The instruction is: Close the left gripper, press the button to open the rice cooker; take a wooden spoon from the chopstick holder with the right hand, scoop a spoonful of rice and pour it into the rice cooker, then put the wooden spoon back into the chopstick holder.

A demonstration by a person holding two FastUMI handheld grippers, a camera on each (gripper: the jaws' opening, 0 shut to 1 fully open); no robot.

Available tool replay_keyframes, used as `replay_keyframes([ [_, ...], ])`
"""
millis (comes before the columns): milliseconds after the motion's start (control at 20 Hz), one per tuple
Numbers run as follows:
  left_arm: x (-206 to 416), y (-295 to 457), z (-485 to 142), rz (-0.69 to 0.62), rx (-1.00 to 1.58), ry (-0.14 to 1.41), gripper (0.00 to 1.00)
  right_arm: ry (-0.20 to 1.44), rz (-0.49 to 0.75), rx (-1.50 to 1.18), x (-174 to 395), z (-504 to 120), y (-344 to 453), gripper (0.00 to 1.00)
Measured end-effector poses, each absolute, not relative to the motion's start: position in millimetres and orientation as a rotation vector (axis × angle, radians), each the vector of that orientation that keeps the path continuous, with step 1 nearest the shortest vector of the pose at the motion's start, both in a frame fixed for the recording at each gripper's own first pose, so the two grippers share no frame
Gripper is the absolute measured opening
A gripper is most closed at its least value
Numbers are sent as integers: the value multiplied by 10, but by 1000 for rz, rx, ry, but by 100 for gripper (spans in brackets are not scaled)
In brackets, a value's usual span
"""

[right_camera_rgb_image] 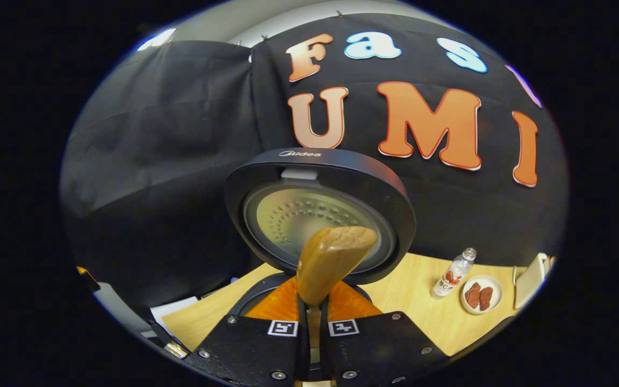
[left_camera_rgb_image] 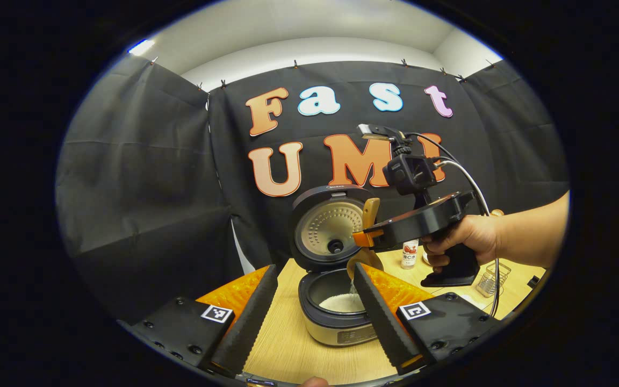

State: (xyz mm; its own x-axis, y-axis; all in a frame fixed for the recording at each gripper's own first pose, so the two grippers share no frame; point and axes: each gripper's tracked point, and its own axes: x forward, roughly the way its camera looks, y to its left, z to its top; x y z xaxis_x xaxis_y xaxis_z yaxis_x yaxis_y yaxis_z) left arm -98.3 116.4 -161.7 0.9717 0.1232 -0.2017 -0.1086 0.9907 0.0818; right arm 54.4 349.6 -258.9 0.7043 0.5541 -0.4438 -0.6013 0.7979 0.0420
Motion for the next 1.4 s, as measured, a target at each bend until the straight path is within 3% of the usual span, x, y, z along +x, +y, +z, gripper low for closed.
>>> replay_keyframes([
  [450, -1012, 1139, -1641, 123, 66, 221, 89, 370, 714, -305, 443, -2574, 3532, 7],
  [1050, -1041, 1065, -1669, 132, 71, 233, 89, 478, 650, -3, 494, -2576, 3350, 7],
  [1400, -1028, 961, -1651, 139, 93, 238, 89, 554, 537, 324, 602, -2481, 2650, 7],
])
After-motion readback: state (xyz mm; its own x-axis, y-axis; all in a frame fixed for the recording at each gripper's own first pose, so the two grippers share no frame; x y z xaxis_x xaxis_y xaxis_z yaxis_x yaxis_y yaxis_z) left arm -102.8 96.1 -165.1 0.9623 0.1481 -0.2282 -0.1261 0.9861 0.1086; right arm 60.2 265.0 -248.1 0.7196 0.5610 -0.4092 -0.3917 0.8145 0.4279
